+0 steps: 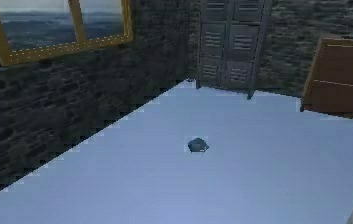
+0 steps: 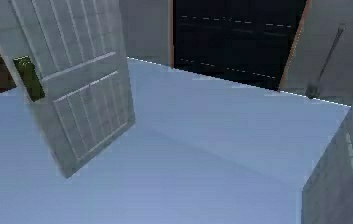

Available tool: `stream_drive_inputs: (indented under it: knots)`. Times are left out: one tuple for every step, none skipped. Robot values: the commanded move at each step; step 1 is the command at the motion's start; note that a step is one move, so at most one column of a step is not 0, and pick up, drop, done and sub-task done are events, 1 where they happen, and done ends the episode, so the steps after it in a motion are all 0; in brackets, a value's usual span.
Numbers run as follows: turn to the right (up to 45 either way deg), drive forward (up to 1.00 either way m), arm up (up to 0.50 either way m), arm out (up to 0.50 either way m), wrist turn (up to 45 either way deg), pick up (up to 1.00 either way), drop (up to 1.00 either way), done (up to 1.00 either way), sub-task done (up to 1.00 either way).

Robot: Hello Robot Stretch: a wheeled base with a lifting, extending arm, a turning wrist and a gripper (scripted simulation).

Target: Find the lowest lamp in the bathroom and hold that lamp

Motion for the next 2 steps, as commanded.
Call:
stream_drive_inputs:
  knots:
    - [45.0,0.0,0.0,0.0,0.0,0.0,0.0,0.0,0.0]
    - [39.0,0.0,0.0,0.0,0.0,0.0,0.0,0.0,0.0]
